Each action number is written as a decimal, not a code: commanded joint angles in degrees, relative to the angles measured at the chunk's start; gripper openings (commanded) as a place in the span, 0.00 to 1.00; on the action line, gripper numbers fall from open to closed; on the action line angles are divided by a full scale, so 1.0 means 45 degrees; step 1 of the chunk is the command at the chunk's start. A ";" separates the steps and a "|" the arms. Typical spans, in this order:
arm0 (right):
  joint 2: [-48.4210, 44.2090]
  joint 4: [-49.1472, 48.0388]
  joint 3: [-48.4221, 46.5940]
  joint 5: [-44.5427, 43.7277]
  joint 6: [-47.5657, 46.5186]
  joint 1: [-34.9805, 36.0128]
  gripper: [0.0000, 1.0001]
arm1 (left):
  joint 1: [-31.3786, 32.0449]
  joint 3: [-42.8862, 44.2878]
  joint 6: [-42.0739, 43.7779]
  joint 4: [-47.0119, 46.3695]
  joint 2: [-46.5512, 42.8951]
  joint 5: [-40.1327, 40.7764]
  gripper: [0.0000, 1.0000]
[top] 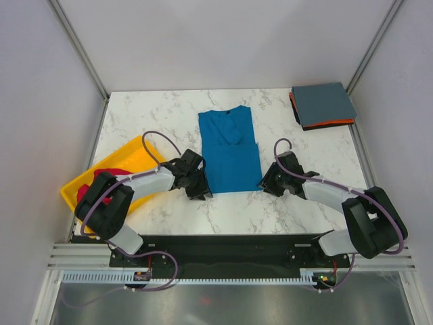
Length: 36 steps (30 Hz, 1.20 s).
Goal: Fold and stack the t-shirts
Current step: Fold the tshirt
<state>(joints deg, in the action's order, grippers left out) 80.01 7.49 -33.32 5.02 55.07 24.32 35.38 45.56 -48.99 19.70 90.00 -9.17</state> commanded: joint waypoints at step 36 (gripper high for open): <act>-0.1256 0.0563 0.1252 -0.1603 0.0282 0.1413 0.00 | 0.0400 -0.1003 0.0125 0.0836 -0.2283 0.0908 0.02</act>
<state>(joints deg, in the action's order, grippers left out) 75.53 7.53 -28.73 0.95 56.27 30.46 36.67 42.19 -49.01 22.17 82.24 -4.80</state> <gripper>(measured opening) 0.010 0.030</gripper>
